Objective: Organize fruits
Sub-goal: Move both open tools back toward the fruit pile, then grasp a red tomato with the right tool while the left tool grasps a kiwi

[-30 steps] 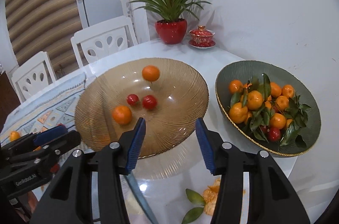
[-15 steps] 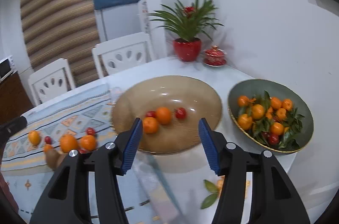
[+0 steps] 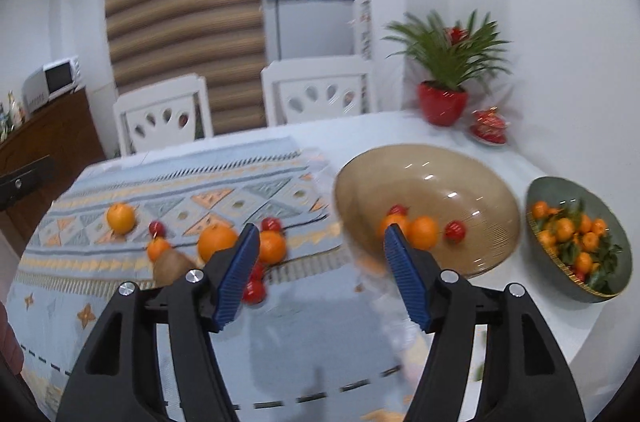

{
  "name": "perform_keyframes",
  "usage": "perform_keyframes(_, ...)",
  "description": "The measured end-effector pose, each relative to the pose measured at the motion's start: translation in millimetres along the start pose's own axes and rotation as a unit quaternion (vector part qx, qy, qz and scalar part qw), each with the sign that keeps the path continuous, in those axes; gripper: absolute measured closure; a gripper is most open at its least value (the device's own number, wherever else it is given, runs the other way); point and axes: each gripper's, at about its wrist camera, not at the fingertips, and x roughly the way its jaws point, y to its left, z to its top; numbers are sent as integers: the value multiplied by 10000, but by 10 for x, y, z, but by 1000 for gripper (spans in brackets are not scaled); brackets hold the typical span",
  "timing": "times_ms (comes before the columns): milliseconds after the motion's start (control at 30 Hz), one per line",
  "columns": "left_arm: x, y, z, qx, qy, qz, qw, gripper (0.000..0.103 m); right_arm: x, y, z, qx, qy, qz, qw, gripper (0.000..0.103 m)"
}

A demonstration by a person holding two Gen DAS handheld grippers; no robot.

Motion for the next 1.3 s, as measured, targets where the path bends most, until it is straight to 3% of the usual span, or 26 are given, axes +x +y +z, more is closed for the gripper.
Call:
perform_keyframes(300, 560, 436, -401, -207, 427, 333, 9983, 45, 610, 305, -411, -389, 374, 308, 9981, 37)
perform_keyframes(467, 772, 772, -645, -585, 415, 16, 9974, 45, 890, 228, -582, -230, 710, 393, 9964, 40)
perform_keyframes(533, 827, 892, -664, -766, 620, 24, 9951, 46, 889, 185, -589, -139, 696, 494, 9963, 40)
perform_keyframes(667, 832, 974, -684, -830, 611, 152, 9946, 45, 921, 192, -608, -145, 770, 542, 9955, 41)
perform_keyframes(767, 892, 925, -728, -789, 766, 51, 9939, 44, 948, 216, -605, -227, 846, 697, 9937, 59)
perform_keyframes(967, 915, 804, -731, -355, 899, 128, 9952, 44, 955, 165, -594, -93, 906, 855, 9922, 60)
perform_keyframes(1167, 963, 688, -626, -573, 1341, -183, 9891, 44, 913, 219, -584, -194, 886, 966, 9912, 57)
perform_keyframes(1300, 1058, 645, -589, -861, 1824, -717, 9768, 29, 910, 256, -585, -263, 886, 954, 9911, 51)
